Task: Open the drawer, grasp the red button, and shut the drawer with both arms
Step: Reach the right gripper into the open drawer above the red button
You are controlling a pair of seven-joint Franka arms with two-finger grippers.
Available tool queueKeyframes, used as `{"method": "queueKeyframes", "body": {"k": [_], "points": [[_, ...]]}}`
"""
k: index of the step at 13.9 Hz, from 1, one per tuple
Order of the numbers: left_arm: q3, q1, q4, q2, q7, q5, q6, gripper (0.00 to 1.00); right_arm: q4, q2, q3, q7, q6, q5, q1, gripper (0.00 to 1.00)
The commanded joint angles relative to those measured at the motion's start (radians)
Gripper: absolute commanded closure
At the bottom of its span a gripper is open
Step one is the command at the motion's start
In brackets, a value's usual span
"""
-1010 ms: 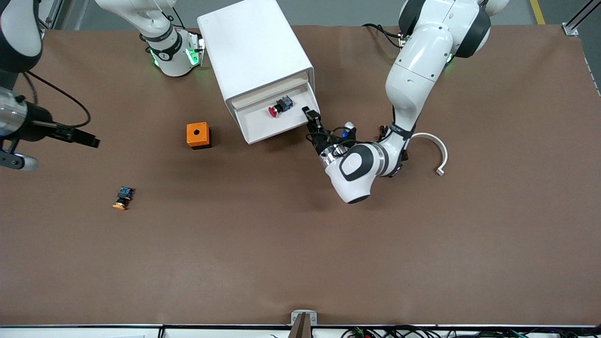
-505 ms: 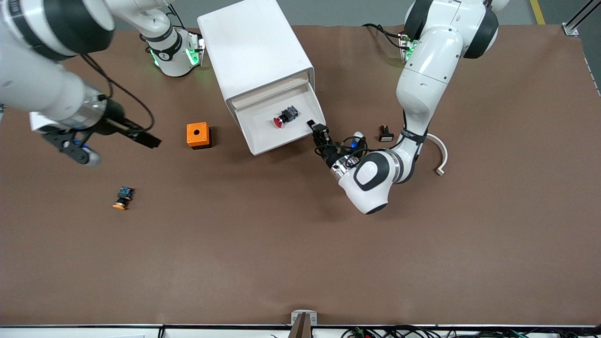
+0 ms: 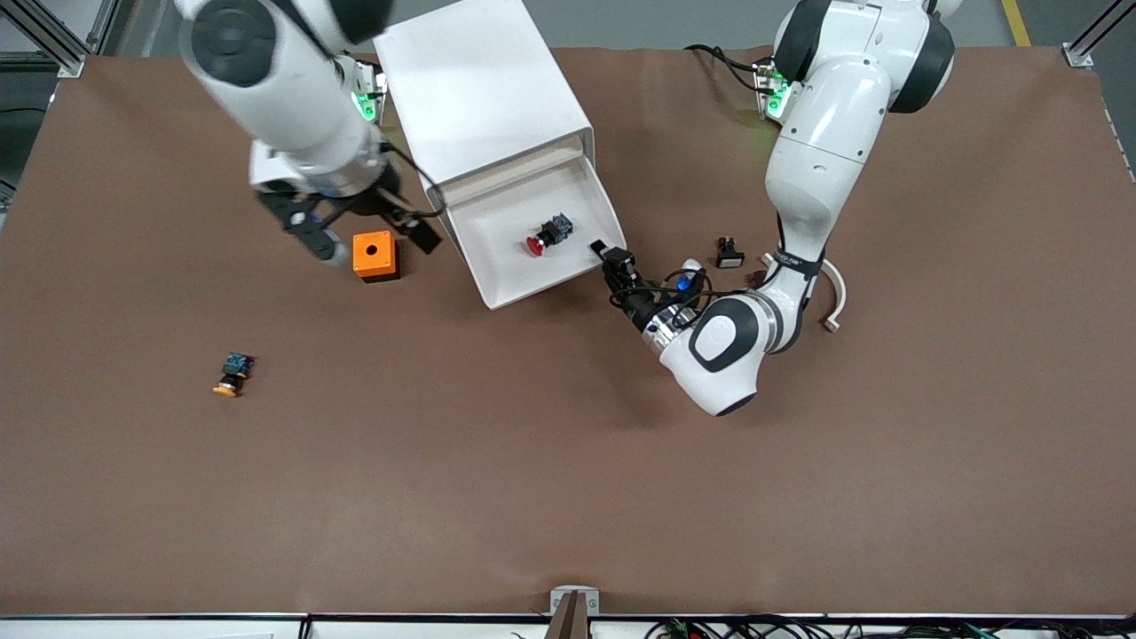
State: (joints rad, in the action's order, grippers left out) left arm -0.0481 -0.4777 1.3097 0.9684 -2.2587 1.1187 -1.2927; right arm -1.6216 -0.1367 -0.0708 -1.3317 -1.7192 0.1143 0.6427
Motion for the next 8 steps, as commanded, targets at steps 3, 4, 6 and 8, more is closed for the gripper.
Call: {"method": "queueKeyframes", "body": {"k": [3, 4, 6, 8], "points": [[-0.007, 0.002, 0.006, -0.011, 0.005, 0.02, -0.019, 0.14, 0.008, -0.098, -0.01, -0.156, -0.089, -0.027, 0.118, 0.0], [-0.006, 0.002, 0.006, -0.011, 0.008, 0.021, -0.019, 0.0, 0.008, -0.125, -0.012, -0.158, -0.094, -0.027, 0.142, 0.0], [-0.004, 0.005, 0.005, -0.013, 0.024, 0.021, -0.019, 0.0, 0.0, -0.153, -0.012, -0.164, -0.096, -0.027, 0.17, 0.0], [0.001, 0.017, -0.02, -0.016, 0.082, 0.023, -0.019, 0.0, -0.043, -0.152, -0.01, -0.22, -0.132, -0.025, 0.213, 0.0]]}}
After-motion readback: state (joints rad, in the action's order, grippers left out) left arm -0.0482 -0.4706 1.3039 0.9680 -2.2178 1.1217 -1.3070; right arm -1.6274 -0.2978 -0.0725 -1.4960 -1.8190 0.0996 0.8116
